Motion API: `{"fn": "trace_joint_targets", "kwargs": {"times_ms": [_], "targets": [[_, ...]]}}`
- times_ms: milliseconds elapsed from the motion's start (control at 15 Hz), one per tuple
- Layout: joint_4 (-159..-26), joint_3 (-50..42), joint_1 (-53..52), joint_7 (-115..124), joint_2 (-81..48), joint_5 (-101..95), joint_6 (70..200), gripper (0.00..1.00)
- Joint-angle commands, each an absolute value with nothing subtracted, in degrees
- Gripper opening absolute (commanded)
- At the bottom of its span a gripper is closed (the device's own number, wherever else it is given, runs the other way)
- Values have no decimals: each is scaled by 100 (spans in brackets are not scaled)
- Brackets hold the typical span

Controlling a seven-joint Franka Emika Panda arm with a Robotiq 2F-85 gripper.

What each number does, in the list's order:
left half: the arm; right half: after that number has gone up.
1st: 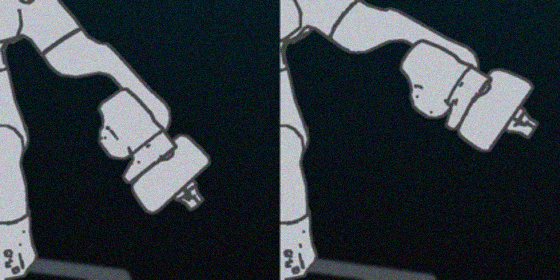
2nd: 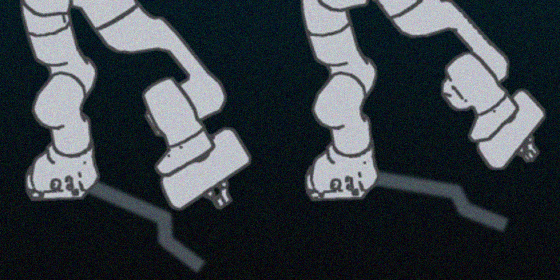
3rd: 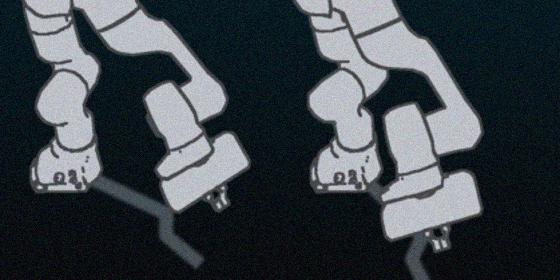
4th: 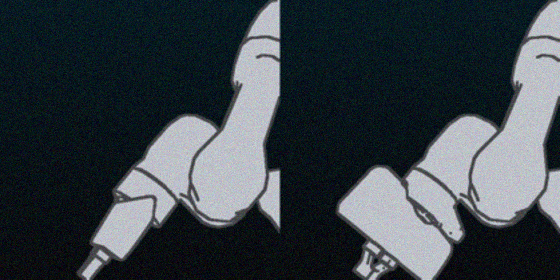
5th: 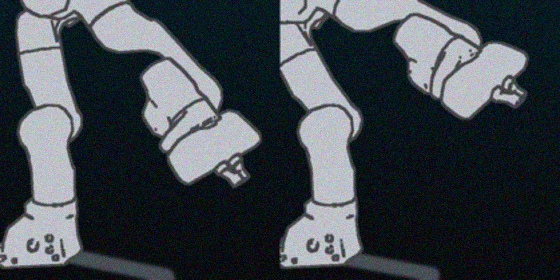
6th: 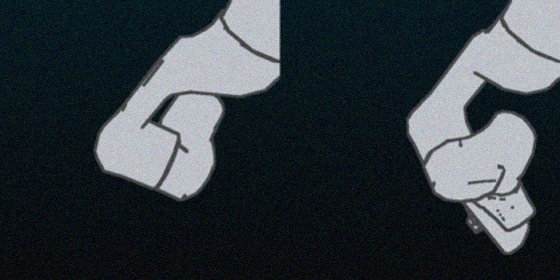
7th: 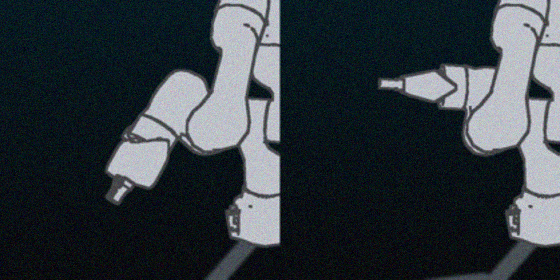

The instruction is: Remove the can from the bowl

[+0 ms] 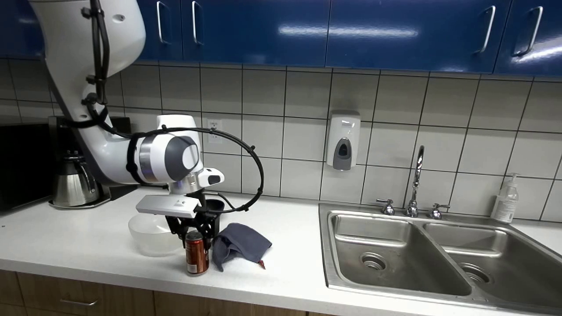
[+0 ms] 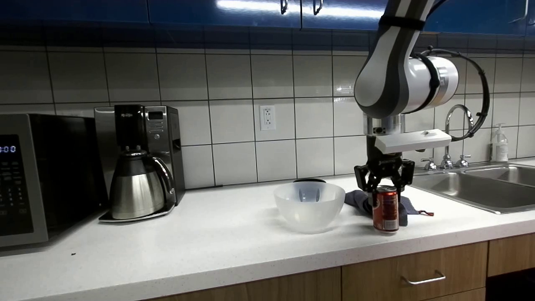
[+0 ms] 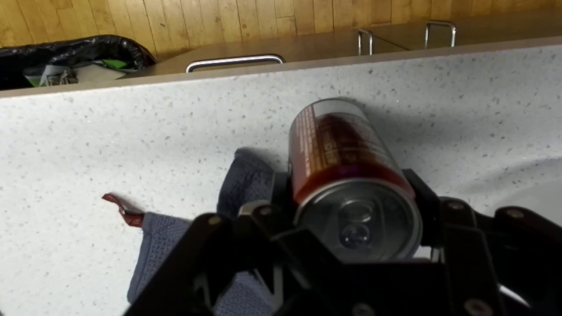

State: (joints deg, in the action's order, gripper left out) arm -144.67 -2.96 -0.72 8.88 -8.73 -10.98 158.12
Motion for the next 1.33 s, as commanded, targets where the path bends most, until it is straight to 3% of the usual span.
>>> {"fn": "trace_joint_targets", "kwargs": {"times_ms": [0,333,400,600,1267], "targets": [[-14373,-317,-66,866,-891,-980,15898,38],[-14371,-366,-81,911,-952,-1021,15932,38],[-14374,-373,-81,906,-956,-1023,15929,88],[-14386,-396,-73,878,-945,-1021,15931,99],[-14443,-645,-62,985,-458,-1390,15427,100]]}}
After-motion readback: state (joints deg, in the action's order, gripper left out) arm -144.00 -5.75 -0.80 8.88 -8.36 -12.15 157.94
